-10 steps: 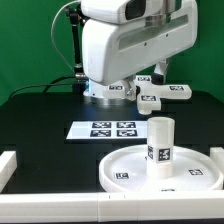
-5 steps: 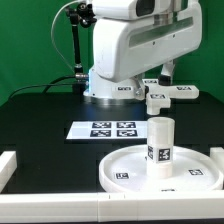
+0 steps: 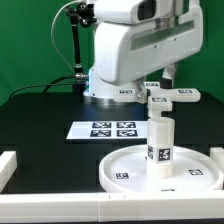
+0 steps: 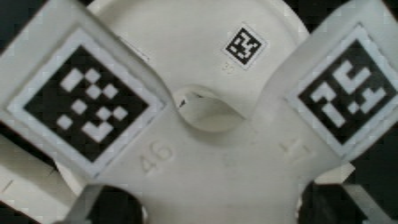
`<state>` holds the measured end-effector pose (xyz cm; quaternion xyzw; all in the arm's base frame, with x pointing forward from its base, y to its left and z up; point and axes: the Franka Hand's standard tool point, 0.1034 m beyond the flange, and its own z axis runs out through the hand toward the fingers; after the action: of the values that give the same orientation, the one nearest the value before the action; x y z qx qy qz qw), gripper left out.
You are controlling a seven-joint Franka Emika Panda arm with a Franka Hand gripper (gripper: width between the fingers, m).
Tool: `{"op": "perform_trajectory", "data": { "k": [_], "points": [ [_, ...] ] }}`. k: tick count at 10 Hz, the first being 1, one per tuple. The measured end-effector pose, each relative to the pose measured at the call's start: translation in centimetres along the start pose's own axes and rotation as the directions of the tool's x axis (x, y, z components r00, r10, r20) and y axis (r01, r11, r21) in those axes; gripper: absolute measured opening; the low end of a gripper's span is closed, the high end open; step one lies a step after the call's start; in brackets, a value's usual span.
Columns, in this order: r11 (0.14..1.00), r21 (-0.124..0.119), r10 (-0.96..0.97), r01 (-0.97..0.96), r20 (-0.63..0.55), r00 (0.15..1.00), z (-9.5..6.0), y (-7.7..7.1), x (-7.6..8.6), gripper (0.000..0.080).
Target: Assemble round table
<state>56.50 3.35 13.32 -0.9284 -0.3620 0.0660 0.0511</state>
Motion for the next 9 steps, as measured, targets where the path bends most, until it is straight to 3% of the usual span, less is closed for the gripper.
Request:
{"op": "perform_trajectory", "data": {
  "k": [9],
  "points": [
    [1.0,0.009,0.001,-0.001,0.011,1.0,1.7,-0.3,0.1,0.0436]
  ]
}}
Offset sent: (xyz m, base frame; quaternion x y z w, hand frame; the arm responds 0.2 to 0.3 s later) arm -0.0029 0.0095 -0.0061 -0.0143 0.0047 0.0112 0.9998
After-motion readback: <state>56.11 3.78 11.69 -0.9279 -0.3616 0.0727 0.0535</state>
